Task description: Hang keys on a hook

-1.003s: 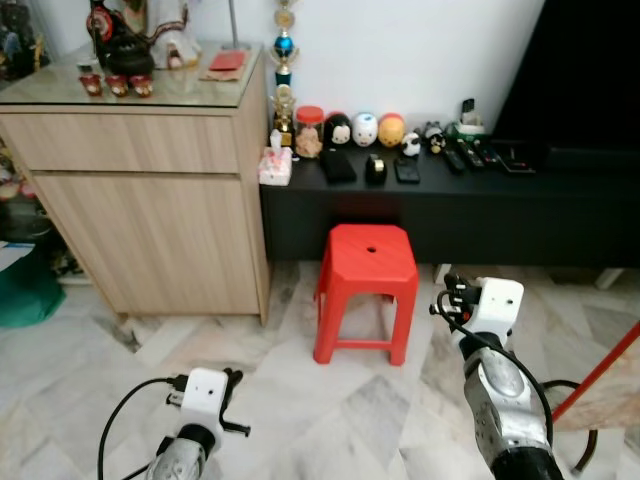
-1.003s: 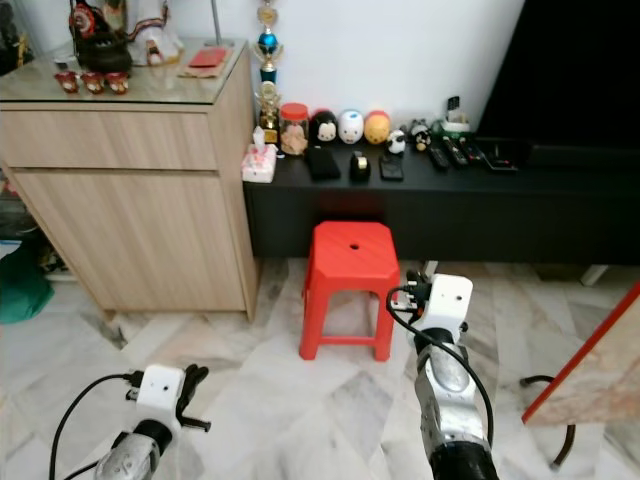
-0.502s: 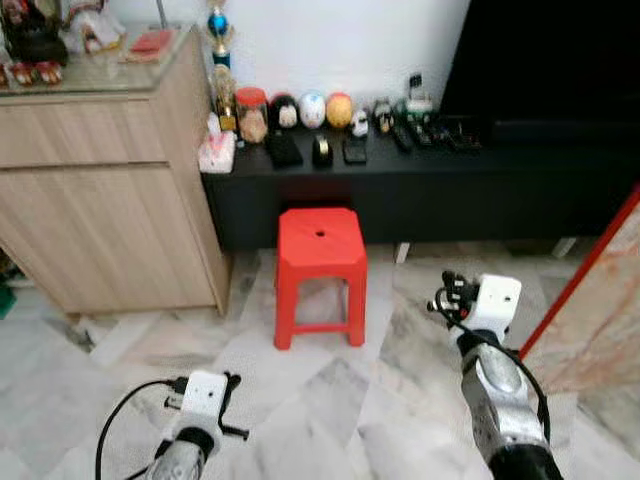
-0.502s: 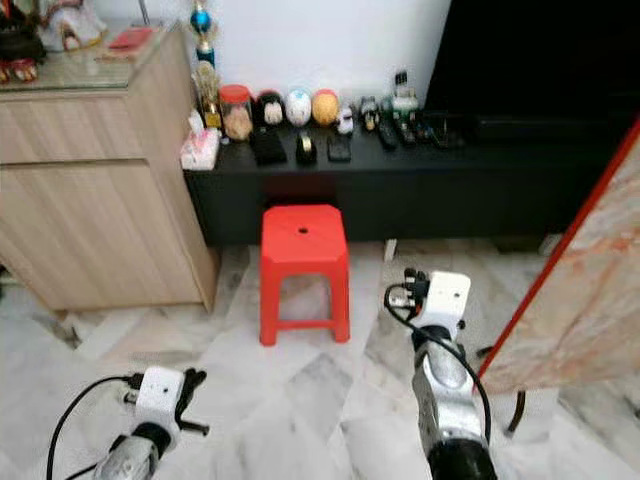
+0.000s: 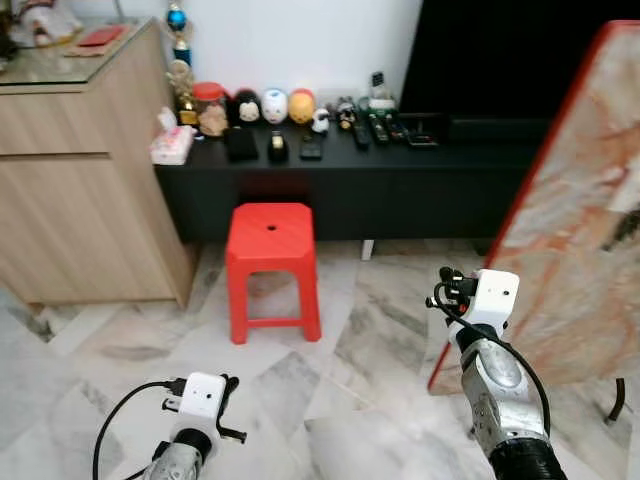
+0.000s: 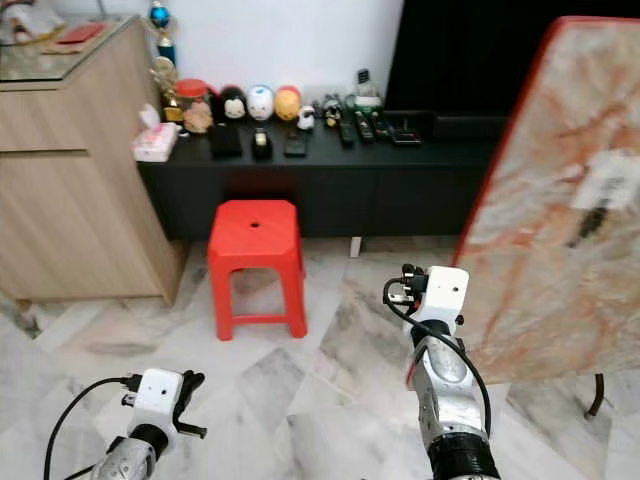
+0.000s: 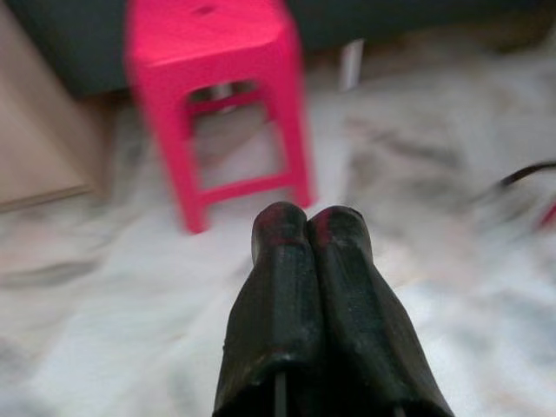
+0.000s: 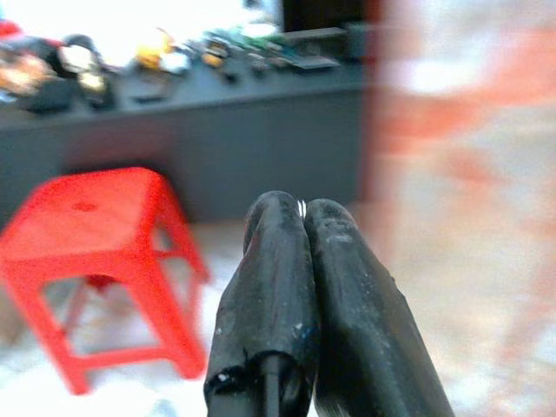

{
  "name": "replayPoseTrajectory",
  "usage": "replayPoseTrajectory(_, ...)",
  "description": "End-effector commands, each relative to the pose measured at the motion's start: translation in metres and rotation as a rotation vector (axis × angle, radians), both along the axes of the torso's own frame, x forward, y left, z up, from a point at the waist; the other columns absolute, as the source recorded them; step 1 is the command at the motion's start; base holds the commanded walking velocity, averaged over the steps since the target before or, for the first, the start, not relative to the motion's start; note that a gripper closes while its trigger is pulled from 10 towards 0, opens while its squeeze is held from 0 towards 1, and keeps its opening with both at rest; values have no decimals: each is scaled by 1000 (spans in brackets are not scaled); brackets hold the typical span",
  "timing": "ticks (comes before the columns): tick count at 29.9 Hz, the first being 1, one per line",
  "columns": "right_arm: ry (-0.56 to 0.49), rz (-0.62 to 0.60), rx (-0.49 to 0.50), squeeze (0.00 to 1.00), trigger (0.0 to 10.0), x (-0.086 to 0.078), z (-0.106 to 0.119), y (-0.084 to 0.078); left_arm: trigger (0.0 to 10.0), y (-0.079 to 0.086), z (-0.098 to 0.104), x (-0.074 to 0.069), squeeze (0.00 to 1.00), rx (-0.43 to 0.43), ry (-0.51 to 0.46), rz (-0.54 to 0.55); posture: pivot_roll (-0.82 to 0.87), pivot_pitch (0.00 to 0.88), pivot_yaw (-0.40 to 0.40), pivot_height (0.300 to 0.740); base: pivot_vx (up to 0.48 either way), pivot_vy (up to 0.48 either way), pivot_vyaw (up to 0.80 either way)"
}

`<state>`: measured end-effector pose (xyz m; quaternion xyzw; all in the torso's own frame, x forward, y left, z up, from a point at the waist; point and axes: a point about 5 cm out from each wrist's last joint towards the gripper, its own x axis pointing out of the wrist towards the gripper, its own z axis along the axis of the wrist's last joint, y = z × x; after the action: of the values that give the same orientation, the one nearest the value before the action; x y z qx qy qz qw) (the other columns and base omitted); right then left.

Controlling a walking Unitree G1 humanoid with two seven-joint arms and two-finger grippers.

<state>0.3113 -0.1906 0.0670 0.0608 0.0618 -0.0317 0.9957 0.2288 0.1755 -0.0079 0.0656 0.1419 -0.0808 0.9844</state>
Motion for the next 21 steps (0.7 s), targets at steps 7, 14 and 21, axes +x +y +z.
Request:
replayPoseTrajectory(7,0,16,1,0,10000,1,4,4,10000,5,0,-1,0,9,7,-3,-17,0,-33,740,0,-480,0)
replayPoseTrajectory(14,17,47,-1,0,10000,-5,2,6,10000,7,0,-1,0,12,5,-11,-20,0,-33,740,0,-480,0)
replayPoseTrajectory(21,19,158,32,0,10000,-15,7,16,10000,13,6,3,0,33,-15,-16,-37,0,-23,740,0,-311,0)
